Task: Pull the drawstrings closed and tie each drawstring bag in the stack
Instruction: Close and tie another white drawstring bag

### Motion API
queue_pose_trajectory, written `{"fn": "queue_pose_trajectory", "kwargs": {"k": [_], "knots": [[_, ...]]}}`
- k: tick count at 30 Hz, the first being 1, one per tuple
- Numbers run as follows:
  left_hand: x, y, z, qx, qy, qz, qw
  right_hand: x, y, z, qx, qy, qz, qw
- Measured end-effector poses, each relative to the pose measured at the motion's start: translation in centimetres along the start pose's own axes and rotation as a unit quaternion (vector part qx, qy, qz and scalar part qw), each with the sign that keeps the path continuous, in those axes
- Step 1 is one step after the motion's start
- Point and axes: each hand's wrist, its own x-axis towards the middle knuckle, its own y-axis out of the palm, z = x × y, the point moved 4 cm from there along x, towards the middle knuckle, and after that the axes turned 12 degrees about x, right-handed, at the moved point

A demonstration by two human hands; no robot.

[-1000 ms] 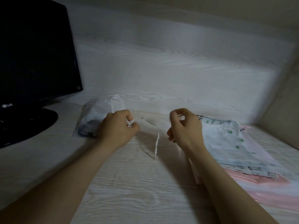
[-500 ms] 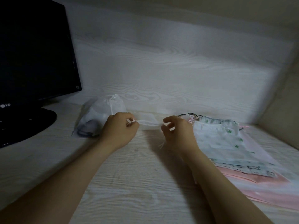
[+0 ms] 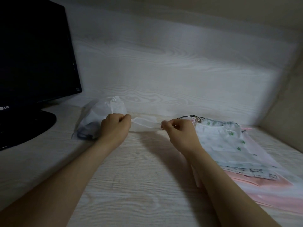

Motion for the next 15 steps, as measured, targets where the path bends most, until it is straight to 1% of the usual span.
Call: {"fn": "queue_pose_trajectory", "kwargs": {"k": [3, 5, 7, 10, 13, 15], "knots": [[0.0, -0.2, 0.0, -0.038, -0.025, 0.009, 0.999, -0.2, 0.0, 0.1, 0.055, 0.013, -0.005, 0.998], [0.2, -0.3, 0.4, -0.046, -0.014, -0.007, 0.999, -0.2, 0.0, 0.0, 0.081, 0.019, -0.005, 0.996], [0.5, -0.2, 0.8, -0.059, -0.006, -0.022, 0.998, 0.0, -0.1, -0.3, 0.082, 0.027, -0.011, 0.996], [0.9, -0.3, 1.3, -0.089, -0.019, -0.040, 0.995, 0.2, -0.4, -0.4, 0.050, 0.031, -0.020, 0.998], [1.4, -0.3, 1.6, -0.124, -0.036, -0.054, 0.990, 0.1, -0.7, -0.3, 0.078, 0.027, -0.025, 0.996], [1.7, -0.1, 1.9, -0.159, -0.068, -0.049, 0.984, 0.2, -0.7, -0.3, 0.091, 0.038, -0.026, 0.995]]}}
